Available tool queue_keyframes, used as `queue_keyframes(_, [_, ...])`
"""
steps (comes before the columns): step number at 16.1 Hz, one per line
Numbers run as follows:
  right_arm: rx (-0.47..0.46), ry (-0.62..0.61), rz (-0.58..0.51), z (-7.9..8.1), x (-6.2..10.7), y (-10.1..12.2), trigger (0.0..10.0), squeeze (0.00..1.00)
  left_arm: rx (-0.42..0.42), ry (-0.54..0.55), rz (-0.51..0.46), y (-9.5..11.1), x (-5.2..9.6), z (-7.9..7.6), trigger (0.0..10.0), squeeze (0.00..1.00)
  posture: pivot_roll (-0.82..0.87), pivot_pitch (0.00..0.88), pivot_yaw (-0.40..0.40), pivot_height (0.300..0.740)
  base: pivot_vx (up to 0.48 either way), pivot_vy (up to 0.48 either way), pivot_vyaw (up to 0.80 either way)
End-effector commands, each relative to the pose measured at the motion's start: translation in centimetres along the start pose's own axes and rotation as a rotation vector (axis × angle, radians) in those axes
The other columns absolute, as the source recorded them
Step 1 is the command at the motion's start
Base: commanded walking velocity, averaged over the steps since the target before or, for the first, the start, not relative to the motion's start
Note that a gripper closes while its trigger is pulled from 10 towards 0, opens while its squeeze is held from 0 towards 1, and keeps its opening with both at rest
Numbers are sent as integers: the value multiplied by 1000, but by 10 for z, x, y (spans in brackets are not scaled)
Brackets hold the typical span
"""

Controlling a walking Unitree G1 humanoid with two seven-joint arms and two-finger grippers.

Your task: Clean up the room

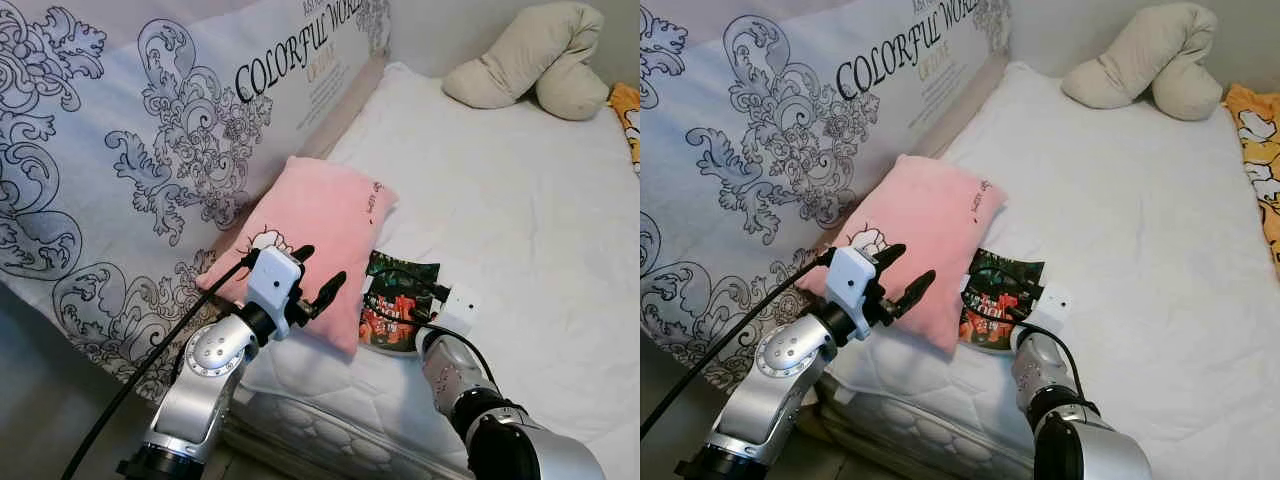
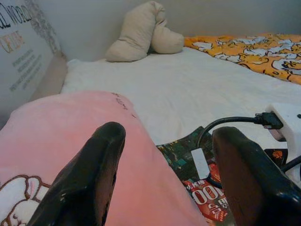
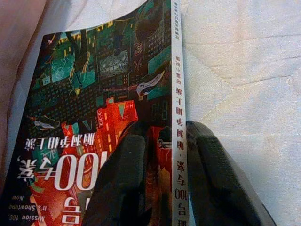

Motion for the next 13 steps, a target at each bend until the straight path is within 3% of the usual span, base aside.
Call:
queue_keyframes(1, [32, 3, 16, 2, 1, -5, 10000, 1000, -21, -30, 5, 2, 0, -5, 10000, 0, 374, 88, -25, 740, 0, 0, 0])
queue_keyframes(7, [175, 26, -26, 8, 1, 0, 10000, 1000, -22, -168, 113, -12, 8, -18, 10000, 0, 341, 69, -10, 740, 0, 0, 0])
queue_keyframes(13, [251, -13, -84, 6, 1, 9, 10000, 1000, -28, -156, 114, -10, 5, -12, 10000, 0, 326, 74, -11, 740, 0, 0, 0])
Point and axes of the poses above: a point about 5 cm out from each wrist's last joint towards the gripper, its own x axis pointing back from the gripper into the wrist, its own y axis along the axis of the wrist's last joint, z = x × y, the point moved 1 cm from there along -x, pointing out of the wrist towards the gripper, and after that the axes turned 11 degrees about x, right-handed, at the moved point
